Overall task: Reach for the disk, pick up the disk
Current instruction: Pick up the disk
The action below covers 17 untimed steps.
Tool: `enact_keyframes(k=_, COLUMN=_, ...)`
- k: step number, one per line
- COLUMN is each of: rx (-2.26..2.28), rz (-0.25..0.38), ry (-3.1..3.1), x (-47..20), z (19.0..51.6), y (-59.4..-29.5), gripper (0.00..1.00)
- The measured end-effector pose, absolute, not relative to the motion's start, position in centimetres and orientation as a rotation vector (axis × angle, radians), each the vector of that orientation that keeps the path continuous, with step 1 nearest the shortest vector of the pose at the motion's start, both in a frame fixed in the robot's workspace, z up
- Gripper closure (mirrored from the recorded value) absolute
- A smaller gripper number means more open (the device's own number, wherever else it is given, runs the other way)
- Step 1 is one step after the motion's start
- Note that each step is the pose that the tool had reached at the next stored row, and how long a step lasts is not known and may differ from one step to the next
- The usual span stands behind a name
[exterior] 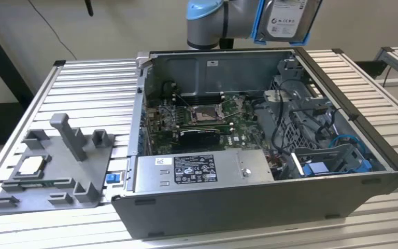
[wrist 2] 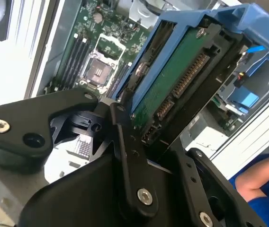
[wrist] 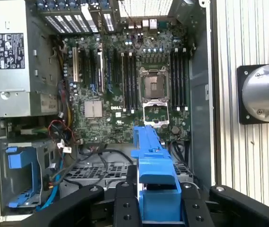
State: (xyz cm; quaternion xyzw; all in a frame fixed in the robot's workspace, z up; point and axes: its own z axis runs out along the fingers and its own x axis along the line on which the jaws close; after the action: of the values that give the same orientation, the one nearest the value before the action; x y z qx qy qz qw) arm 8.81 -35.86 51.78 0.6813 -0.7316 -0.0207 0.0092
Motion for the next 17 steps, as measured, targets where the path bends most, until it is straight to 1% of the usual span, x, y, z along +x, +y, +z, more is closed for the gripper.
enact_keyframes(k=5, rx=2.125, rz=-0.057, ry=-2.282, x=10.0, z=51.7, y=-35.9, gripper=1.0)
enact_keyframes(k=10, rx=2.111, rz=-0.023, ry=-2.268, x=10.6, z=51.4, y=-35.9, gripper=1.0)
enact_keyframes(k=17, rx=2.11, rz=-0.021, ry=-2.268, x=10.7, z=51.3, y=-35.9, gripper=1.0)
